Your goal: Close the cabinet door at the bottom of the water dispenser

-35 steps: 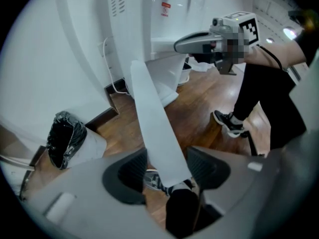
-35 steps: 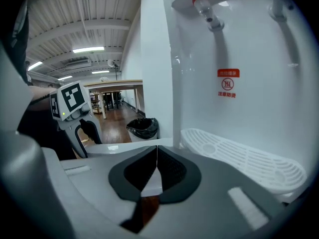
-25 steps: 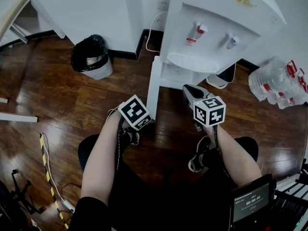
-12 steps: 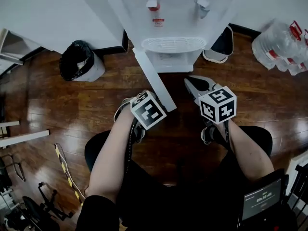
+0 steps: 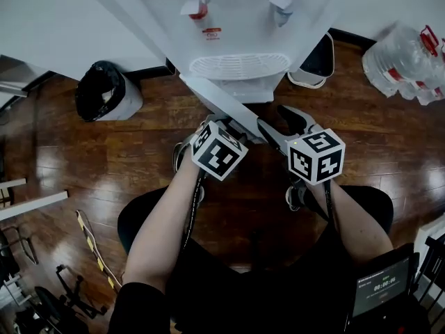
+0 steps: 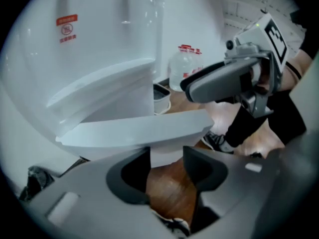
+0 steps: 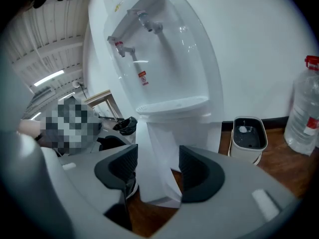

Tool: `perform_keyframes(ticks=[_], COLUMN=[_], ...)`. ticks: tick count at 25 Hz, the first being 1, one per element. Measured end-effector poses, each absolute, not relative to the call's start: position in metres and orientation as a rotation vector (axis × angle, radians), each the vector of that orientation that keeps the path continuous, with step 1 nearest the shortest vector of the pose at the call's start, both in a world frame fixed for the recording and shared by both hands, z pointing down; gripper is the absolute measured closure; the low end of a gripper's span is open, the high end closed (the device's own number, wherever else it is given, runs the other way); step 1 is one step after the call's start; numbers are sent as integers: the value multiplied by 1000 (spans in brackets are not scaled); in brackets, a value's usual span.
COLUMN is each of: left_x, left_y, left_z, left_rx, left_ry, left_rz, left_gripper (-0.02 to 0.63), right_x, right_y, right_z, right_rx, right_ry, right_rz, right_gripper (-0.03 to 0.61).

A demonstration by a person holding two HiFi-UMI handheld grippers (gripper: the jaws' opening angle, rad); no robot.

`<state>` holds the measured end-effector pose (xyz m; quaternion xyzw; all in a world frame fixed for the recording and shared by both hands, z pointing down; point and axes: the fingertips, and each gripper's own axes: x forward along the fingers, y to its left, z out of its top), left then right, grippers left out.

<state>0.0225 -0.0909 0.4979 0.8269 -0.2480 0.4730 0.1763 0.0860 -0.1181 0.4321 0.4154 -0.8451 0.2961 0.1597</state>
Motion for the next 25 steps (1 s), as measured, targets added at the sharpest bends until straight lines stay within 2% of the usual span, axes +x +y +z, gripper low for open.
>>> perform_keyframes(ticks=[5,9,15,25], left_x=[45,52,53,40], left_y=[-114,-128,-139,-148], left_z=[499,496,494,475], left_rx=[2335,2236,2227,2243], left_ry=[-927,-1011,-1049,-1139], left_rz=[1133,916,883,874], left_gripper=[380,379,403,377], right_x=[96,119,118,117], right_y=[-127,-127,-108,-137], right_z=[435,460,503,514], right_rx=[1306,1380,1302,1334], right_ry=[-2333,-2156,-2063,-2071], right_rz=[775,726,954,886], right_gripper=[247,152,157,161])
